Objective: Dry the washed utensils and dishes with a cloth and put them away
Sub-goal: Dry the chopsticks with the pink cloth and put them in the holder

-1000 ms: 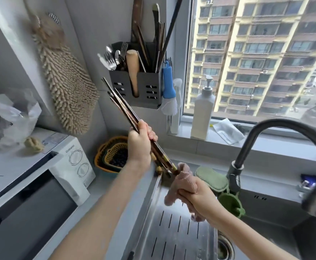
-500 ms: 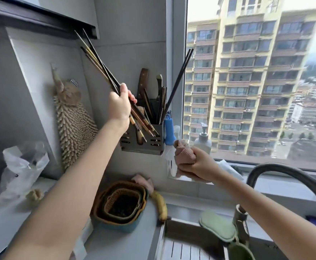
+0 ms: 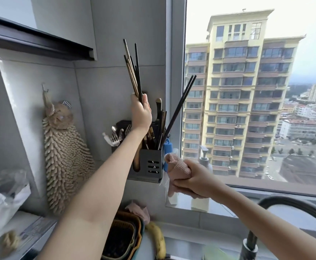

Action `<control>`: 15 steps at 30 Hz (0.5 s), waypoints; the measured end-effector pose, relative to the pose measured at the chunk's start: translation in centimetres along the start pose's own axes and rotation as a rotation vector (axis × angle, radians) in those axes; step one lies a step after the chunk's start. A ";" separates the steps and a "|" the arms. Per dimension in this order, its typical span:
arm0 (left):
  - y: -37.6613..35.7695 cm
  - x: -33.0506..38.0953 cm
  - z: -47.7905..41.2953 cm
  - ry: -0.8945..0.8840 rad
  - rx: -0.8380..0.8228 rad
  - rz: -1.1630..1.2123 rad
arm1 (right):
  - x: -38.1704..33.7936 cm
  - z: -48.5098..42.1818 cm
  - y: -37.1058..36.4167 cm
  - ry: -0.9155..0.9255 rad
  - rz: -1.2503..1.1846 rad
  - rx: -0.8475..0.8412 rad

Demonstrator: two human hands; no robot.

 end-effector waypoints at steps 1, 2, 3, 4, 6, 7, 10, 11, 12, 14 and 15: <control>-0.8 -0.7 0.1 0.013 -0.017 -0.004 | 0.4 -0.3 -0.2 -0.013 -0.020 -0.008; -1.6 -1.5 0.5 0.033 -0.048 -0.014 | 0.9 -0.6 -0.4 -0.030 -0.042 -0.012; -2.3 -2.4 0.9 0.053 -0.073 -0.034 | 1.3 -0.8 -0.6 -0.046 -0.054 -0.013; -2.8 -3.3 1.3 0.068 -0.089 -0.054 | 1.8 -1.1 -0.6 -0.057 -0.058 -0.009; -3.2 -5.1 1.8 0.132 -0.105 -0.056 | 2.4 -1.4 -0.8 -0.069 -0.071 -0.009; -3.3 -6.0 1.8 0.188 -0.109 -0.042 | 2.5 -1.6 -0.8 -0.075 -0.080 -0.009; -3.5 -8.5 2.5 0.377 -0.152 -0.002 | 2.9 -2.0 -1.1 -0.094 -0.079 -0.004; -3.6 -9.1 3.0 0.419 -0.180 -0.017 | 3.0 -2.2 -1.2 -0.096 -0.064 -0.001; -3.8 -9.9 3.5 0.460 -0.207 -0.043 | 3.1 -2.2 -1.4 -0.098 -0.050 -0.001; -4.0 -11.4 4.2 0.555 -0.238 -0.080 | 3.1 -2.4 -1.7 -0.099 -0.040 -0.010; -4.0 -12.1 4.3 0.607 -0.241 -0.069 | 3.0 -2.4 -1.8 -0.092 -0.030 -0.013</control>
Point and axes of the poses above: each hand's wrist, its own z-axis away from the middle knuckle, its own y-axis out of the back of the hand, x = y × z, the point moved 10 cm from there along -z, towards the middle knuckle, and after that the axes turned 9 degrees about x, right-handed, at the moved point
